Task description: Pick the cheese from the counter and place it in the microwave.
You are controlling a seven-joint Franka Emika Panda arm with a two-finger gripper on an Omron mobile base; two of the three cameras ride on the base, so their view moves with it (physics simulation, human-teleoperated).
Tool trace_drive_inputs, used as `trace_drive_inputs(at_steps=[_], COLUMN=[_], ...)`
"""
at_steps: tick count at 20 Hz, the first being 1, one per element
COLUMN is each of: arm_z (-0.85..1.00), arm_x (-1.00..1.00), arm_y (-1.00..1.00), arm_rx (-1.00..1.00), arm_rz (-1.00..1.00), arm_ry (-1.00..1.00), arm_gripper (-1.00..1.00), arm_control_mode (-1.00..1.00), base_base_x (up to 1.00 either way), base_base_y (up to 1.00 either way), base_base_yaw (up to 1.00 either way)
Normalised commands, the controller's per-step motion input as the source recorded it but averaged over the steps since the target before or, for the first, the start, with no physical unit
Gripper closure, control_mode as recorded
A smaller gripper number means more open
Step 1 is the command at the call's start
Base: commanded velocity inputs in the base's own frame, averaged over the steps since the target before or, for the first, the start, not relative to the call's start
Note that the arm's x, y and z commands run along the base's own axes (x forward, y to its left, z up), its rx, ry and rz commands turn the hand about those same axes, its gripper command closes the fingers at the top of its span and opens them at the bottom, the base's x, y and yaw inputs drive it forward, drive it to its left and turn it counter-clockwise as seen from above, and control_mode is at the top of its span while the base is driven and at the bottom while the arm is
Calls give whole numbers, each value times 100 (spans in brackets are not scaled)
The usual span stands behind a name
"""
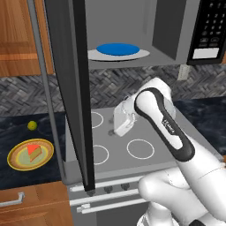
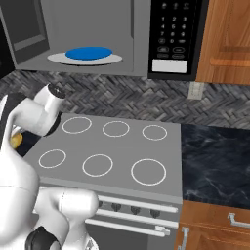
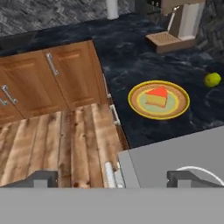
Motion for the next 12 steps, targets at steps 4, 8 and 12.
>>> trace_drive_inputs(at_steps=[4,8,12], arm_z=[-16,-10,-23], arm_x=[-7,-22,-18], arm_y=[99,55,31], arm_rx=[10,22,23], arm_rz=[0,9,15], arm_ry=[-21,-31,-32], arm_gripper=[-100,-100,-100], arm_control_mode=[-100,-100,-100], base_base_x=[0,0,0], base_base_y=[0,0,0], base_base_yaw=[0,0,0])
